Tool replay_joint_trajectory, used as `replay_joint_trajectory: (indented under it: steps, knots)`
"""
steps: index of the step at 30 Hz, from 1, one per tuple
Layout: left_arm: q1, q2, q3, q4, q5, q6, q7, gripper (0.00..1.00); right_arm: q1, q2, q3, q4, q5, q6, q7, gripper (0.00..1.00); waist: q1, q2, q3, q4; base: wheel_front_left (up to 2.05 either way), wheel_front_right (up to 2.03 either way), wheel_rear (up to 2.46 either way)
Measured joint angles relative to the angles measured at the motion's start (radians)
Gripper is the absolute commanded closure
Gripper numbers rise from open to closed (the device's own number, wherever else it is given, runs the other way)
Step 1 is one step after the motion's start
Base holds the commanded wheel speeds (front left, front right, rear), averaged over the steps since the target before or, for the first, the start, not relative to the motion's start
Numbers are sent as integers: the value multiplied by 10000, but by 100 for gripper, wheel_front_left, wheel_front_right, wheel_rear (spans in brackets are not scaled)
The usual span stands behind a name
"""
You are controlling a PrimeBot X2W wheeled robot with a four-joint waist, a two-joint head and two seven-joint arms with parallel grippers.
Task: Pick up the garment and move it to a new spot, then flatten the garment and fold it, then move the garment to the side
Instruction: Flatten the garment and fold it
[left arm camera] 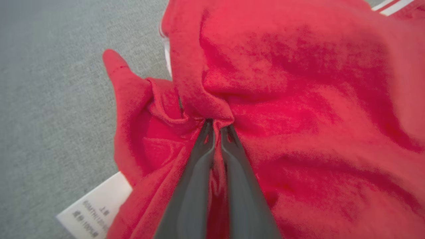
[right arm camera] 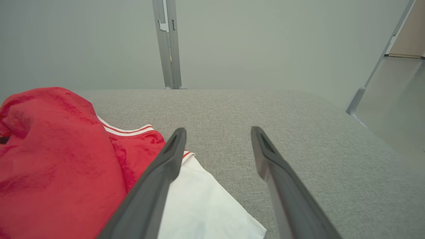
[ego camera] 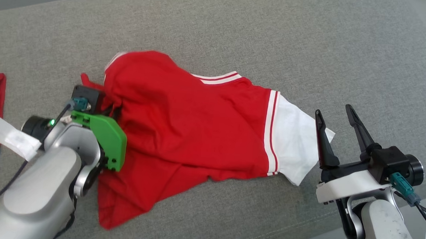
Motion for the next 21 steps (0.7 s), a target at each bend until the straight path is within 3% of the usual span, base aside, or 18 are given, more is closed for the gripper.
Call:
replay_joint_trajectory:
  steps: [6,11,18,21]
  knots:
    - [-1266,61,157,-466,711,244,-539,100,-26,69,27,-4,4,0,0,0,0,0,167,-102,0,0,0]
    - [-1683,86,-96,222,813,56,23,100,-228,107,244,65,54,0,0,0,0,0,212,-296,0,0,0]
    - [-2307,23,-59,1400,1473,-10,-1728,100,-241,125,176,63,82,0,0,0,0,0,340,-584,0,0,0]
    - [-2427,-180,-84,2056,1478,-113,-1994,100,-225,127,140,67,82,0,0,0,0,0,378,-612,0,0,0]
